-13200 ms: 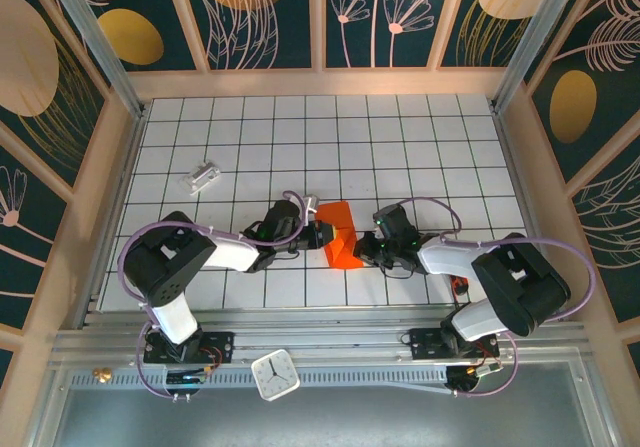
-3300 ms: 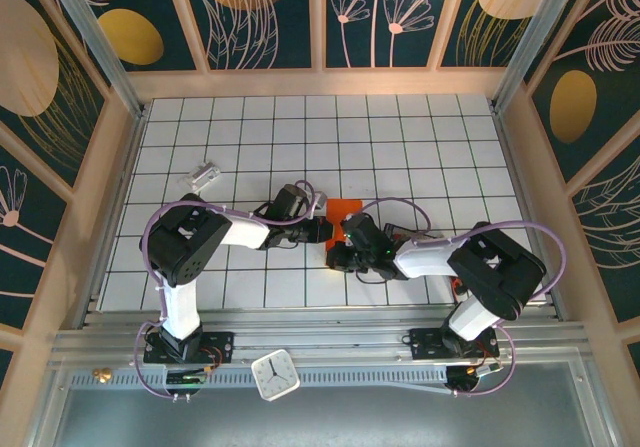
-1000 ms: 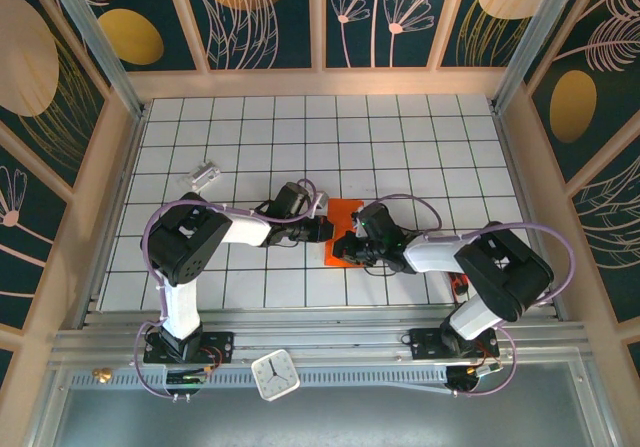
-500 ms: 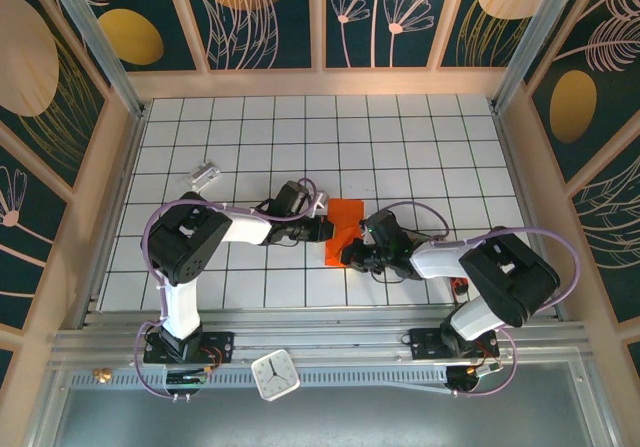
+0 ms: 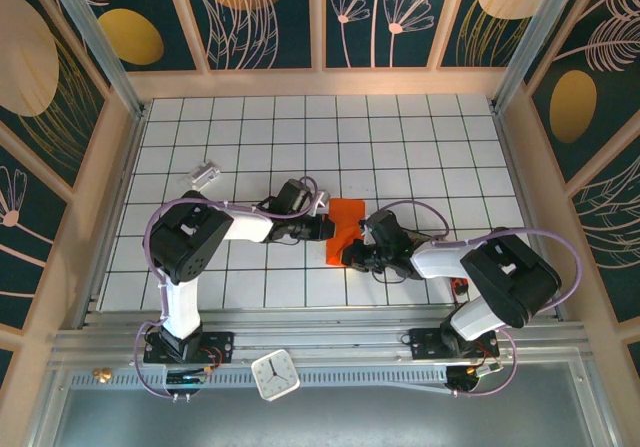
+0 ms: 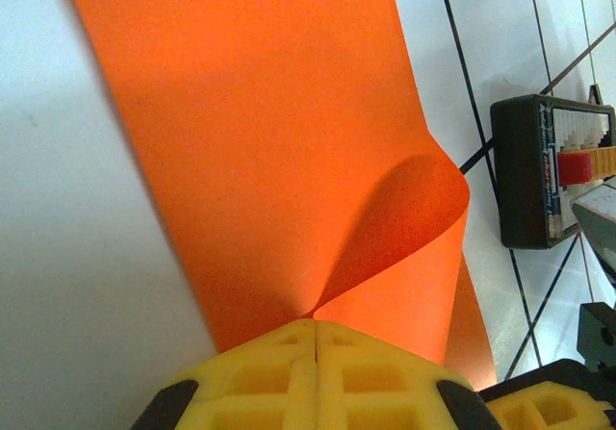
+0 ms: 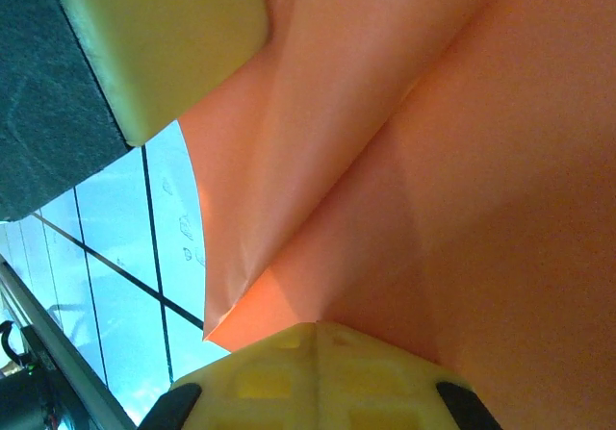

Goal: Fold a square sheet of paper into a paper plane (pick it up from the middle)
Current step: Fold the triangle a second time at the center of the table.

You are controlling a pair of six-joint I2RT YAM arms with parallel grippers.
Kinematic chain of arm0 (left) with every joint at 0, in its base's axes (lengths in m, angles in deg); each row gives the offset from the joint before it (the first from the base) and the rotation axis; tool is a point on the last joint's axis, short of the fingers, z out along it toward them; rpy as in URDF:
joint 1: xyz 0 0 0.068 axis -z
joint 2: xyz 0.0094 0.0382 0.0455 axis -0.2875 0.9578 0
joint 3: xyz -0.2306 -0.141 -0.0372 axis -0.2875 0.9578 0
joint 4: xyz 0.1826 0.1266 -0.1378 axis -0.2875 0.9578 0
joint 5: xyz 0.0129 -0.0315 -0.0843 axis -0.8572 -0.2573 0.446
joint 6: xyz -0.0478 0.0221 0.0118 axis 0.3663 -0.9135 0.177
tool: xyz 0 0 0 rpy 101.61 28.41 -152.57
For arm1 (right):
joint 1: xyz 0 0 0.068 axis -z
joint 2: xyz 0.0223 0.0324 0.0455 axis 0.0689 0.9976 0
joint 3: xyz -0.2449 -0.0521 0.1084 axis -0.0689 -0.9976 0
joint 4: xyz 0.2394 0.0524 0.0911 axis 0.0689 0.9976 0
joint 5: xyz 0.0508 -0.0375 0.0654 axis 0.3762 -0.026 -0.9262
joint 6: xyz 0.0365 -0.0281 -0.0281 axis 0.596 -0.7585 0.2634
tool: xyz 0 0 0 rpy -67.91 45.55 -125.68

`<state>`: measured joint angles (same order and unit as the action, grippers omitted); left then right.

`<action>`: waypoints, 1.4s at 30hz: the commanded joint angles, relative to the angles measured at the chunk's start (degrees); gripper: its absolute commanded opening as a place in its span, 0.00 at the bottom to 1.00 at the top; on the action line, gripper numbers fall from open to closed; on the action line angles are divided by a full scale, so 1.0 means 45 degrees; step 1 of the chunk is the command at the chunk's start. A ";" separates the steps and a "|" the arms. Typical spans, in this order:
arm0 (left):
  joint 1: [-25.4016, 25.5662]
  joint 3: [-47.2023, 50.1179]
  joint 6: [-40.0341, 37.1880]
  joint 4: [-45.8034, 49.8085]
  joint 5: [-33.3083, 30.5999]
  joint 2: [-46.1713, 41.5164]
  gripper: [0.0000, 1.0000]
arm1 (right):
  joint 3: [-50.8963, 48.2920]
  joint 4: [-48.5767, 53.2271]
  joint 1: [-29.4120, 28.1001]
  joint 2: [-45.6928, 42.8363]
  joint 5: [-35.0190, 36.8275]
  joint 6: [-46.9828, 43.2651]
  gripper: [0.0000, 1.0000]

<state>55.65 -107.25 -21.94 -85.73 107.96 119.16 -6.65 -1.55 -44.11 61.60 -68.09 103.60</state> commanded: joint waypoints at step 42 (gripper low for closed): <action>0.0131 0.0452 -0.0307 -0.0004 -0.0939 0.1156 0.00 | 0.0892 -0.0017 -0.1025 0.1661 0.0337 0.0607 0.00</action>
<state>55.60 -106.62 -21.83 -86.97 108.00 119.29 -0.15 -2.95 -47.48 68.31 -66.71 105.58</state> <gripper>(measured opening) 0.056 0.057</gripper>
